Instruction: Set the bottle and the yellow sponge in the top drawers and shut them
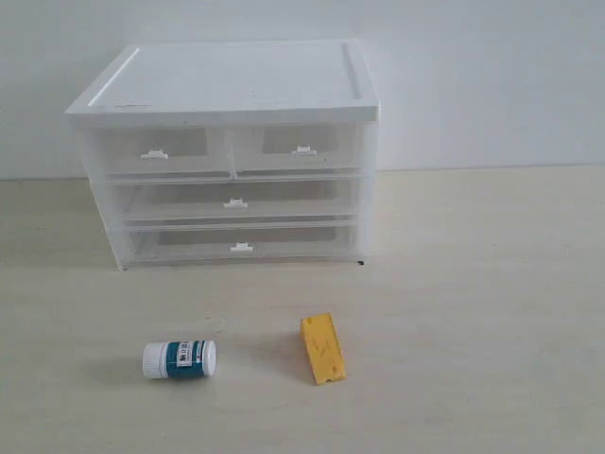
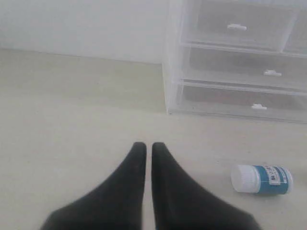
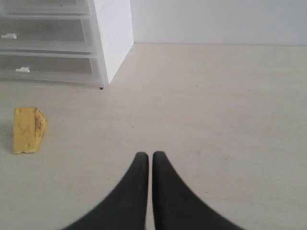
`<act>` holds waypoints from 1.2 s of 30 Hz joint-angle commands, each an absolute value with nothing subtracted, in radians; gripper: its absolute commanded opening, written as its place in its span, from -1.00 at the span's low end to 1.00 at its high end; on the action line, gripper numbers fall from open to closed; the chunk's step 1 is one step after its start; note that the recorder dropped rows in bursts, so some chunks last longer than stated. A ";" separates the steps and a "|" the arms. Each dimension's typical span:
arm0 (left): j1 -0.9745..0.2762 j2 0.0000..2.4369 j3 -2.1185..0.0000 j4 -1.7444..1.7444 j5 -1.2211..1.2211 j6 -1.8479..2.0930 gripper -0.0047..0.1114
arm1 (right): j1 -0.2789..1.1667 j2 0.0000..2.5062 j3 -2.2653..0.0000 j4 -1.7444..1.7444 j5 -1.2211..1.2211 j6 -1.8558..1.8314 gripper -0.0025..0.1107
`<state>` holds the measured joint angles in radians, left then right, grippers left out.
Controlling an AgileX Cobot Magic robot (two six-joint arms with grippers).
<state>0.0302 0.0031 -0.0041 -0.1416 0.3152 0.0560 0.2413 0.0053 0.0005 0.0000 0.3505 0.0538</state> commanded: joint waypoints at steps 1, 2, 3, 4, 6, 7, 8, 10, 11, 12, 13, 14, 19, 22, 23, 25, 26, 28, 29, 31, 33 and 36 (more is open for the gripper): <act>0.026 0.000 0.000 -0.138 0.312 0.057 -0.85 | 0.240 0.000 0.000 -0.009 0.341 0.049 -0.96; 0.026 0.000 0.000 -0.138 0.312 0.057 -0.85 | 0.240 0.000 0.000 -0.009 0.341 0.049 -0.96; 0.026 0.000 0.000 -0.138 0.312 0.057 -0.85 | 0.240 0.000 0.000 -0.009 0.341 0.049 -0.96; 0.026 0.000 0.000 -0.138 0.312 0.057 -0.85 | 0.240 0.000 0.000 -0.009 0.341 0.049 -0.96; 0.026 0.000 0.000 -0.138 0.312 0.057 -0.85 | 0.240 0.000 0.000 -0.009 0.341 0.049 -0.96; 0.026 0.000 0.000 -0.138 0.312 0.057 -0.85 | 0.240 0.000 0.000 -0.009 0.341 0.049 -0.96; 0.026 0.000 0.000 -0.138 0.312 0.057 -0.85 | 0.240 0.000 0.000 -0.009 0.341 0.049 -0.96; 0.026 0.000 0.000 -0.136 0.312 0.081 -0.85 | 0.240 0.000 0.000 -0.009 0.341 0.049 -0.96; 0.026 0.000 0.000 -0.136 0.312 0.087 -0.85 | 0.240 0.000 0.000 -0.009 0.341 0.049 -0.96; 0.026 0.000 0.000 -0.136 0.312 0.087 -0.85 | 0.240 0.000 0.000 -0.009 0.341 0.049 -0.96; 0.026 0.000 0.000 -0.136 0.312 0.086 -0.85 | 0.240 0.000 0.000 -0.009 0.341 0.049 -0.96; 0.026 0.000 0.000 -0.136 0.312 0.086 -0.85 | 0.240 0.000 0.000 -0.009 0.341 0.049 -0.96; 0.026 0.000 0.000 -0.136 0.312 0.086 -0.85 | 0.240 0.000 0.000 -0.009 0.341 0.049 -0.96; 0.026 0.000 0.000 -0.136 0.312 0.086 -0.85 | 0.240 0.000 0.000 -0.009 0.341 0.049 -0.96; 0.026 0.000 0.000 -0.136 0.307 0.102 -0.85 | 0.240 0.000 0.000 -0.009 0.341 0.049 -0.96; 0.026 0.000 0.000 -0.131 0.286 0.153 -0.85 | 0.240 0.000 0.000 -0.009 0.341 0.049 -0.96; 0.026 0.000 0.000 -0.135 0.265 0.163 -0.85 | 0.240 0.000 0.000 -0.009 0.341 0.049 -0.96; 0.026 0.000 0.000 -0.202 0.218 0.144 -0.85 | 0.240 0.000 0.000 -0.009 0.341 0.049 -0.96; 0.026 0.000 0.000 -0.274 0.206 0.106 -0.85 | 0.240 0.000 0.000 -0.009 0.341 0.049 -0.96; 0.026 0.000 0.000 -0.437 0.203 0.016 -0.85 | 0.240 0.000 0.000 -0.009 0.341 0.049 -0.96; 0.026 0.000 0.000 -0.571 0.201 -0.016 -0.85 | 0.240 0.000 0.000 -0.009 0.341 0.049 -0.96; 0.026 0.000 0.000 -0.643 0.167 -0.016 -0.85 | 0.240 0.000 0.000 -0.009 0.341 0.049 -0.96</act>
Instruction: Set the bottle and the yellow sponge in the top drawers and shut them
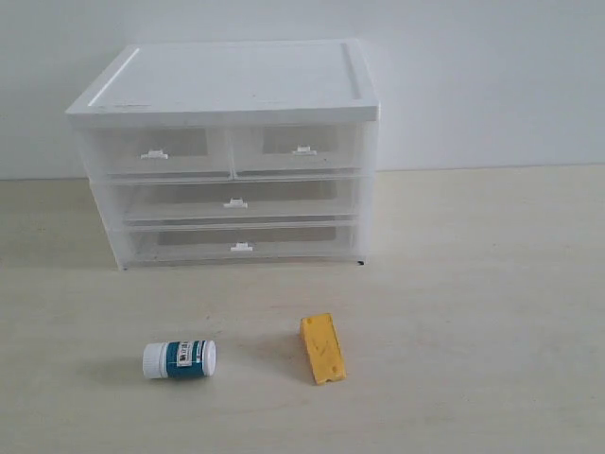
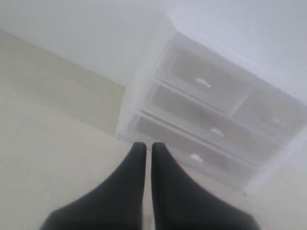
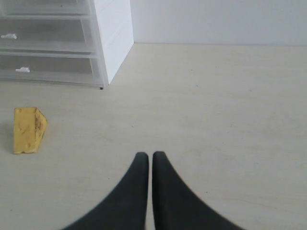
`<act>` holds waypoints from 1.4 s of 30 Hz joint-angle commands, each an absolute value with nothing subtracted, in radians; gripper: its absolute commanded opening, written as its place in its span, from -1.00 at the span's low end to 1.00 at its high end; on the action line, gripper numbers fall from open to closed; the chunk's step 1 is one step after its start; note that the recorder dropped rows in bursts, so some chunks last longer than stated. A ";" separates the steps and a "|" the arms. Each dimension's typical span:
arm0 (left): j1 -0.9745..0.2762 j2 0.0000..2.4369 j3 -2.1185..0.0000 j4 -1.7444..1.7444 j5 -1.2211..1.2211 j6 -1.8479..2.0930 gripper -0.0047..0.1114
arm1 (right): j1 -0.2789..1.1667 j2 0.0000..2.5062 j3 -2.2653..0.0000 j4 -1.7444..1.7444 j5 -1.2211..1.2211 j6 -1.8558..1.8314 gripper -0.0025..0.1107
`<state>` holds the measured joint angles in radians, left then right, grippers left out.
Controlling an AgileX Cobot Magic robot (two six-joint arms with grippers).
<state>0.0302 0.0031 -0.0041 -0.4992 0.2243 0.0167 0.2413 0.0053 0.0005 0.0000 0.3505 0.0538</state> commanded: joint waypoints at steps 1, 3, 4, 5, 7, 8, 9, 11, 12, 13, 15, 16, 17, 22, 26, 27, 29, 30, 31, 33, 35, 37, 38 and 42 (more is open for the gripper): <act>0.026 0.000 0.000 -0.679 0.149 -0.016 -0.85 | 0.240 0.000 0.000 -0.009 0.341 0.049 -0.96; 0.026 0.000 0.000 -0.816 0.116 -0.016 -0.85 | 0.240 0.000 0.000 -0.009 0.341 0.049 -0.96; 0.026 0.000 0.000 -0.858 0.114 -0.016 -0.85 | 0.240 0.000 0.000 -0.009 0.341 0.049 -0.96; 0.026 0.000 0.000 -0.888 0.122 -0.016 -0.85 | 0.240 0.000 0.000 -0.009 0.341 0.049 -0.96; 0.026 0.000 0.000 -0.908 0.101 -0.016 -0.85 | 0.240 0.000 0.000 -0.009 0.341 0.049 -0.96; 0.026 0.000 0.000 -0.908 0.100 -0.008 -0.85 | 0.240 0.000 0.000 -0.009 0.341 0.049 -0.96; 0.026 0.000 0.000 -0.908 0.102 -0.008 -0.85 | 0.240 0.000 0.000 -0.009 0.341 0.049 -0.96; 0.026 0.000 0.000 -0.901 0.119 0.008 -0.85 | 0.240 0.000 0.000 -0.009 0.343 0.049 -0.96; 0.026 0.000 0.000 -0.901 0.133 0.033 -0.85 | 0.240 0.000 0.000 -0.009 0.343 0.049 -0.96; 0.026 0.000 0.000 -0.901 0.149 0.054 -0.85 | 0.240 0.000 0.000 -0.009 0.341 0.049 -0.96; 0.026 0.000 0.000 -0.901 0.216 0.127 -0.85 | 0.240 0.000 0.000 -0.009 0.341 0.049 -0.96; 0.026 0.000 0.000 -0.903 0.226 0.149 -0.85 | 0.240 0.000 0.000 -0.009 0.341 0.049 -0.96; 0.026 0.000 -0.005 -0.912 0.226 0.172 -0.85 | 0.240 0.000 0.000 -0.009 0.341 0.049 -0.96; 0.026 0.067 -0.129 -1.162 0.307 0.479 -0.85 | 0.240 0.000 0.000 -0.009 0.341 0.049 -0.96; 0.026 0.348 -0.248 -1.548 0.454 0.958 -0.85 | 0.240 0.000 0.000 -0.009 0.341 0.049 -0.96; 0.026 0.399 -0.267 -1.585 0.474 1.000 -0.85 | 0.240 0.000 0.000 -0.009 0.341 0.049 -0.96; 0.026 0.527 -0.308 -1.645 0.515 1.077 -0.85 | 0.240 0.000 0.000 -0.009 0.341 0.049 -0.96; 0.026 0.576 -0.325 -1.665 0.551 1.110 -0.85 | 0.240 0.000 0.000 -0.009 0.341 0.049 -0.96; 0.026 0.637 -0.347 -1.681 0.586 1.151 -0.85 | 0.240 0.000 0.000 -0.009 0.341 0.049 -0.96; 0.026 0.852 -0.422 -1.744 0.687 1.299 -0.85 | 0.240 0.000 0.000 -0.009 0.341 0.049 -0.96; 0.026 0.999 -0.499 -1.744 0.689 1.324 -0.85 | 0.240 0.000 0.000 -0.009 0.341 0.049 -0.96; 0.026 1.135 -0.560 -1.744 0.674 1.403 -0.85 | 0.240 0.000 0.000 -0.009 0.341 0.049 -0.96; 0.026 1.221 -0.597 -1.744 0.650 1.431 -0.85 | 0.240 0.000 0.000 -0.009 0.341 0.049 -0.96; 0.023 1.370 -0.705 -1.628 0.596 1.436 -0.85 | 0.240 0.000 0.000 -0.009 0.341 0.049 -0.96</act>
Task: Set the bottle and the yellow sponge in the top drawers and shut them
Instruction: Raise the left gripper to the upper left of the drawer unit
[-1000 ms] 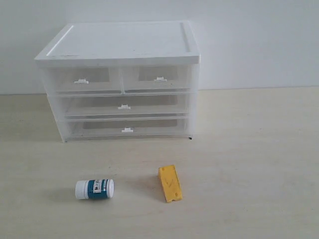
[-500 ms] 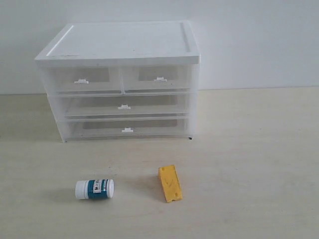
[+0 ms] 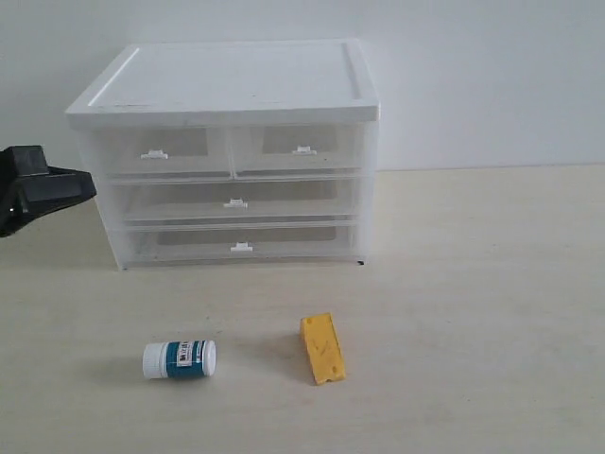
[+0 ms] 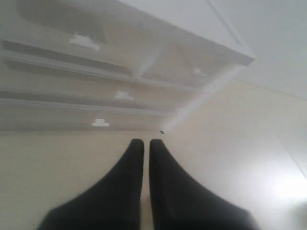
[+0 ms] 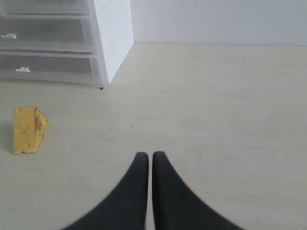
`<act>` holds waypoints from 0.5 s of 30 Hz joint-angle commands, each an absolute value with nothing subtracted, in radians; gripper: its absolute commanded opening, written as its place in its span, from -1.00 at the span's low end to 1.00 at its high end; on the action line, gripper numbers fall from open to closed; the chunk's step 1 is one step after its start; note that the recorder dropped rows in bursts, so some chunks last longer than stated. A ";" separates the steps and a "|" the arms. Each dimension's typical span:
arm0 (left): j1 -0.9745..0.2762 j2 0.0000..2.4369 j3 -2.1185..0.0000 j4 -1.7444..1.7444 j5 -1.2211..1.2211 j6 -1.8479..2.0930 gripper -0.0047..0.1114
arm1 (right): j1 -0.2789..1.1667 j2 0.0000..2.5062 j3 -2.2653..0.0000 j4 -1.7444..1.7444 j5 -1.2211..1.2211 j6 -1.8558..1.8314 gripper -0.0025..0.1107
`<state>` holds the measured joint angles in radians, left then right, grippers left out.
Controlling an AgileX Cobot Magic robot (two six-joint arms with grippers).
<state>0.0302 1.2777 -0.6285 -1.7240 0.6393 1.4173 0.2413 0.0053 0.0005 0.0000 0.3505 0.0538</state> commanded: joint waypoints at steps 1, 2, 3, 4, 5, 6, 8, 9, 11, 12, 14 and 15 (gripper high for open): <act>0.015 1.379 -0.719 -1.623 0.567 1.425 -0.85 | 0.240 0.000 0.000 -0.009 0.341 0.049 -0.96; 0.000 1.386 -0.731 -1.623 0.515 1.429 -0.85 | 0.240 0.000 0.000 -0.009 0.341 0.049 -0.96; -0.023 1.387 -0.745 -1.611 0.450 1.442 -0.85 | 0.240 0.000 0.000 -0.009 0.341 0.049 -0.96; -0.046 1.390 -0.757 -1.594 0.388 1.453 -0.85 | 0.240 0.000 0.000 -0.009 0.341 0.049 -0.96; -0.078 1.390 -0.772 -1.570 0.313 1.454 -0.85 | 0.240 0.000 0.000 -0.009 0.341 0.049 -0.96; -0.111 1.391 -0.786 -1.557 0.243 1.454 -0.85 | 0.240 0.000 0.000 -0.009 0.341 0.049 -0.96; -0.173 1.394 -0.810 -1.555 0.139 1.454 -0.85 | 0.240 0.000 0.000 -0.009 0.341 0.049 -0.96; -0.200 1.399 -0.824 -1.550 0.107 1.454 -0.85 | 0.240 0.000 0.000 -0.009 0.341 0.049 -0.96; -0.231 1.418 -0.856 -1.540 0.097 1.456 -0.85 | 0.240 0.000 0.000 -0.009 0.341 0.049 -0.96; -0.233 1.430 -0.874 -1.541 0.103 1.456 -0.85 | 0.240 0.000 0.000 -0.009 0.341 0.049 -0.96; -0.233 1.482 -0.909 -1.551 0.109 1.451 -0.85 | 0.240 0.000 0.000 -0.009 0.341 0.049 -0.96; -0.233 1.498 -0.915 -1.549 0.107 1.451 -0.85 | 0.240 0.000 0.000 -0.009 0.341 0.049 -0.96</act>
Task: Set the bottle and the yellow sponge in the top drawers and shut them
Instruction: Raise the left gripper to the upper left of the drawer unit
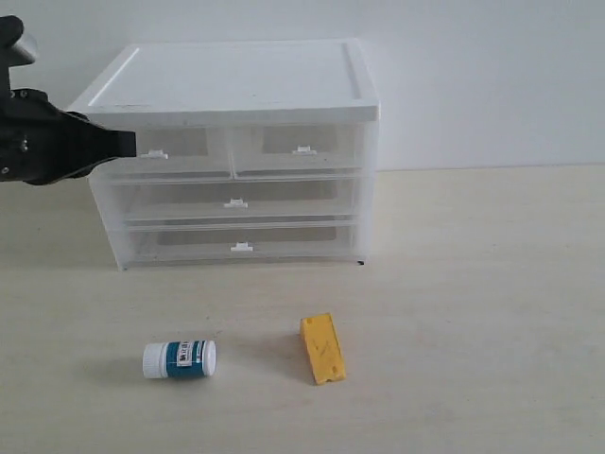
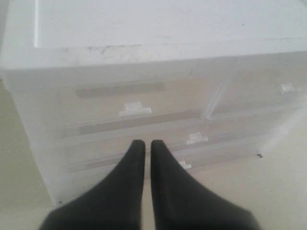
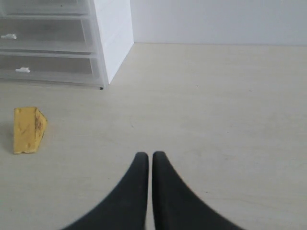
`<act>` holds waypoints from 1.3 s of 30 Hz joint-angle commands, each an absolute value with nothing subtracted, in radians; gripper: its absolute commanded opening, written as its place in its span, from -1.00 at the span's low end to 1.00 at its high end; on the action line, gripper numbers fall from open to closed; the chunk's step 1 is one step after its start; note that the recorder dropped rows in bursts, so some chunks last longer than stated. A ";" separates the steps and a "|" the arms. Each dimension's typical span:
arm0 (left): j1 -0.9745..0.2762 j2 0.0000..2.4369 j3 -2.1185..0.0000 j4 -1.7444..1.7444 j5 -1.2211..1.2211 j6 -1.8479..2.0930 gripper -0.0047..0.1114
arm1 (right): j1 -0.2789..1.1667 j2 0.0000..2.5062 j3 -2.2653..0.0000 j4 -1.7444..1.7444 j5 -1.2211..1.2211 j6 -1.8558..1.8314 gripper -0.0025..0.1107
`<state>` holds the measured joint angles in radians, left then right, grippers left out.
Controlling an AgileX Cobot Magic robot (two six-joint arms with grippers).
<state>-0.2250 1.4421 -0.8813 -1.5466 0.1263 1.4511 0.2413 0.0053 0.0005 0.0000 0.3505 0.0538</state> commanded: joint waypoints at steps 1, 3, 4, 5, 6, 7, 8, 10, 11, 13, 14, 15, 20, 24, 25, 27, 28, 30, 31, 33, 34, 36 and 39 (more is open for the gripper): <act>-0.233 1.524 -0.920 -1.543 0.096 1.477 -0.85 | 0.240 0.000 0.000 -0.009 0.341 0.049 -0.96; -0.233 1.543 -0.924 -1.543 0.062 1.489 -0.85 | 0.240 0.000 0.000 -0.009 0.341 0.049 -0.96; -0.233 1.547 -0.926 -1.543 0.048 1.489 -0.85 | 0.240 0.000 0.000 -0.009 0.341 0.049 -0.96; -0.230 1.548 -0.931 -1.543 0.041 1.489 -0.85 | 0.240 0.000 0.000 -0.009 0.341 0.049 -0.96; -0.231 1.548 -0.931 -1.543 0.041 1.498 -0.85 | 0.240 0.000 0.000 -0.009 0.341 0.049 -0.96; -0.231 1.548 -0.931 -1.543 0.029 1.508 -0.85 | 0.240 0.000 0.000 -0.009 0.341 0.049 -0.96; -0.231 1.548 -0.931 -1.543 0.033 1.510 -0.85 | 0.240 0.000 0.000 -0.009 0.341 0.049 -0.96; -0.231 1.548 -0.931 -1.543 0.053 1.510 -0.85 | 0.240 0.000 0.000 -0.009 0.341 0.049 -0.96; -0.231 1.548 -0.931 -1.546 0.055 1.510 -0.85 | 0.240 0.000 0.000 -0.009 0.341 0.049 -0.96; -0.231 1.548 -0.931 -1.546 0.055 1.510 -0.85 | 0.240 0.000 0.000 -0.009 0.341 0.049 -0.96; -0.231 1.548 -0.931 -1.548 0.058 1.506 -0.85 | 0.240 0.000 0.000 -0.009 0.341 0.049 -0.96; -0.231 1.548 -0.931 -1.548 0.067 1.503 -0.85 | 0.240 0.000 0.000 -0.009 0.341 0.045 -0.96; -0.231 1.548 -0.931 -1.551 0.079 1.503 -0.85 | 0.240 0.000 0.000 0.063 0.159 0.178 -0.96; -0.231 1.548 -0.931 -1.551 0.079 1.503 -0.85 | 0.240 0.000 0.000 0.079 0.009 0.344 -0.96; -0.231 1.548 -0.931 -1.551 0.079 1.503 -0.85 | 0.240 0.000 0.000 0.079 -0.012 0.352 -0.96; -0.231 1.548 -0.931 -1.551 0.079 1.503 -0.85 | 0.240 0.000 0.000 0.079 -0.051 0.361 -0.96; -0.231 1.548 -0.931 -1.551 0.079 1.503 -0.85 | 0.240 0.000 0.000 0.079 -0.075 0.361 -0.96; -0.231 1.548 -0.931 -1.551 0.079 1.503 -0.85 | 0.240 0.000 0.000 0.079 -0.138 0.366 -0.96; -0.231 1.548 -0.931 -1.551 0.079 1.503 -0.85 | 0.240 0.000 0.000 0.079 -0.180 0.385 -0.96; -0.231 1.548 -0.931 -1.551 0.079 1.503 -0.85 | 0.240 0.000 0.000 0.079 -0.252 0.456 -0.96; -0.231 1.548 -0.931 -1.551 0.079 1.503 -0.85 | 0.240 0.000 0.000 0.079 -0.284 0.525 -0.96; -0.231 1.548 -0.931 -1.551 0.075 1.503 -0.85 | 0.240 0.000 0.000 0.079 -0.338 0.666 -0.96; -0.231 1.548 -0.931 -1.551 0.072 1.503 -0.85 | 0.240 0.000 0.000 0.079 -0.378 0.826 -0.96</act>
